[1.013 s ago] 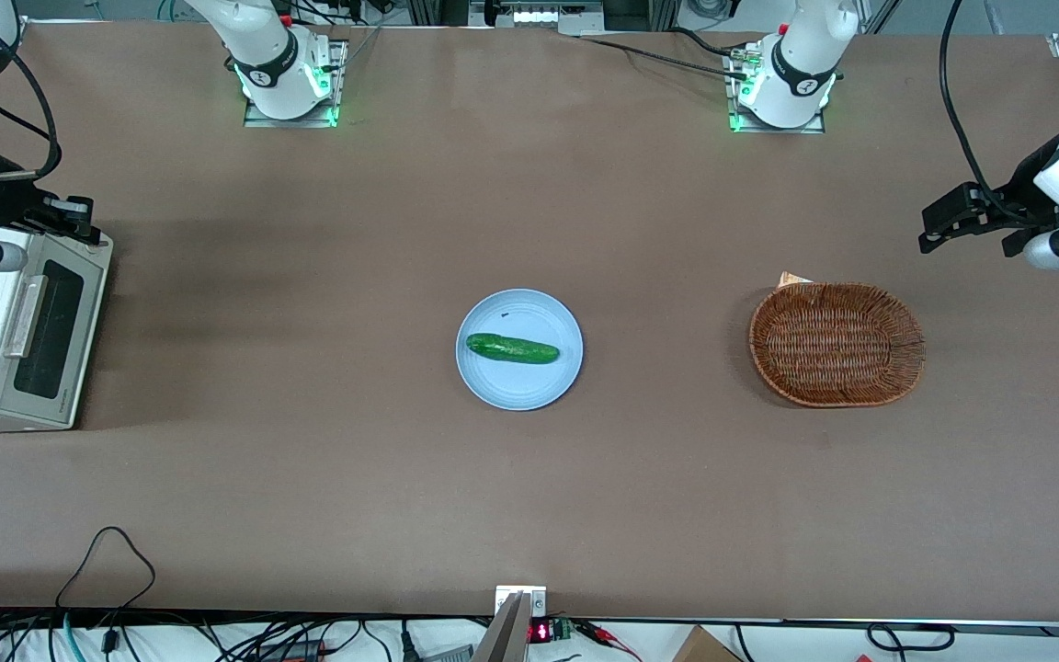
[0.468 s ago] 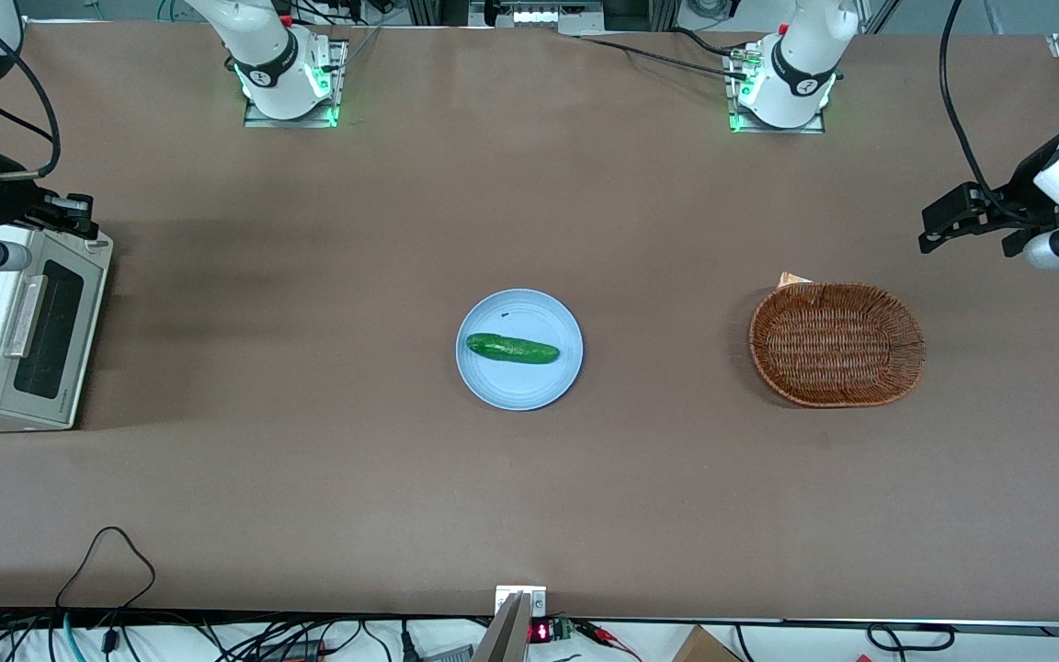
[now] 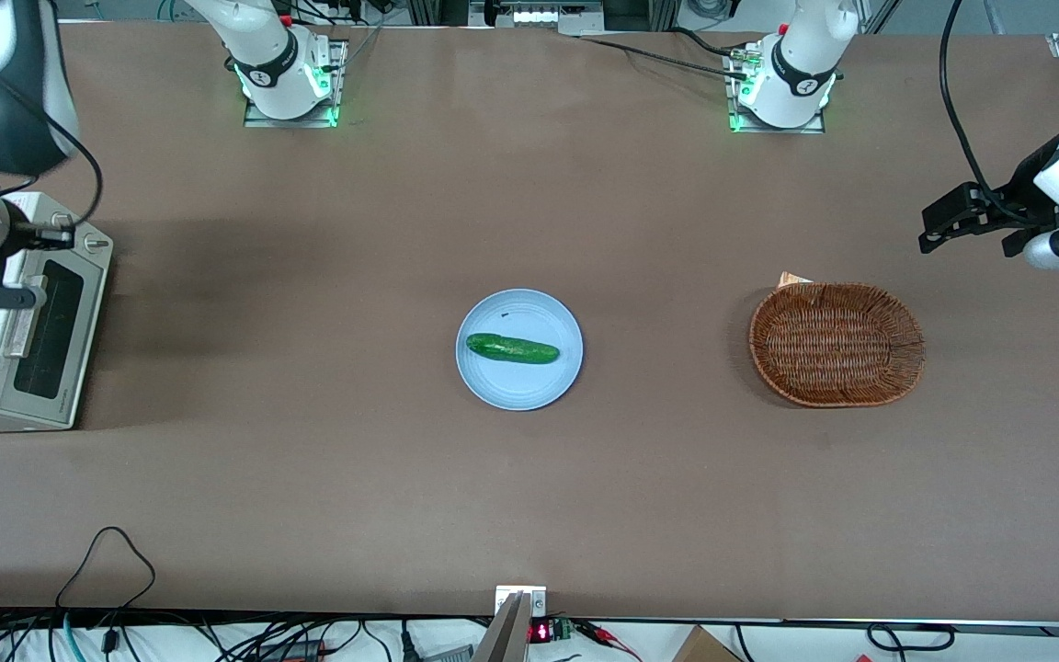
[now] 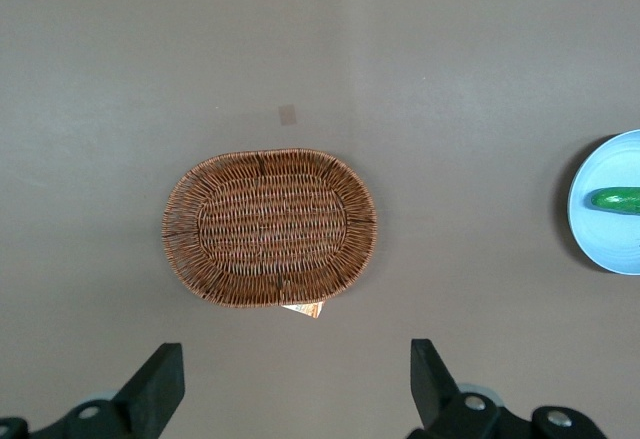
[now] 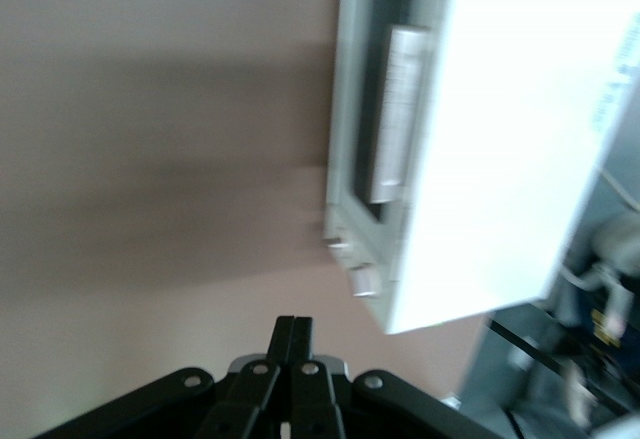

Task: Open oven door with right arm only
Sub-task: 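Move the right gripper down to the toaster oven door handle and grasp it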

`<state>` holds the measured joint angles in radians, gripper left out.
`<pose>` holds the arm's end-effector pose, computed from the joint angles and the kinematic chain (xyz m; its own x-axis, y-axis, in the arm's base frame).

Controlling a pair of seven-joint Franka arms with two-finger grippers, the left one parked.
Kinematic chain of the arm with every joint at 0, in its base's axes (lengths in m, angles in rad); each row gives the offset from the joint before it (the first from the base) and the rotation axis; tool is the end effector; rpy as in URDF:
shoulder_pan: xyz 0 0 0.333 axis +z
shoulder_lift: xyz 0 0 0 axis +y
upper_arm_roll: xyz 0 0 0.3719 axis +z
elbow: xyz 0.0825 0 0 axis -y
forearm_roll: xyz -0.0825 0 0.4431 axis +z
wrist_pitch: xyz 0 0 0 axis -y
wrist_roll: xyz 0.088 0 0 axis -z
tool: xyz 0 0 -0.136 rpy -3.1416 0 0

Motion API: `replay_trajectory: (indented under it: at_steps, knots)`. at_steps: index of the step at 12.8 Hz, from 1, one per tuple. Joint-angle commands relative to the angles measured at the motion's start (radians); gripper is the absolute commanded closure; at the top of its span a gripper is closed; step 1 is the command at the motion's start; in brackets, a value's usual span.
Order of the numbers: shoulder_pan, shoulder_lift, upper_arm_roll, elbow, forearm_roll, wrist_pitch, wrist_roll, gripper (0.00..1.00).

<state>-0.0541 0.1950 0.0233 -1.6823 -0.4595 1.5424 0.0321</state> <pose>0.6408 -0.0821 0.4829 0.9474 -0.0696 -0.3123 0.0753 -0.9001 0.4290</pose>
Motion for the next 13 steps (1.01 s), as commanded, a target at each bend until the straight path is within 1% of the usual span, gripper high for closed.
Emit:
replay_trajectory:
  at_steps: [1,3,4,6,8,10,11,13]
  knots:
    - [0.039,0.101,0.010,0.021,-0.213,0.051,0.194,1.00]
    - [0.057,0.159,0.012,0.013,-0.373,0.103,0.343,1.00]
    - [0.062,0.185,0.010,0.013,-0.428,0.129,0.395,1.00]
    - [0.059,0.237,0.010,0.012,-0.487,0.172,0.469,1.00]
    - [0.050,0.289,0.007,0.001,-0.527,0.189,0.538,1.00]
    - [0.050,0.314,0.006,-0.031,-0.609,0.193,0.622,1.00]
    - [0.050,0.319,0.006,-0.039,-0.639,0.193,0.637,1.00]
    - [0.048,0.322,0.003,-0.042,-0.671,0.183,0.638,1.00]
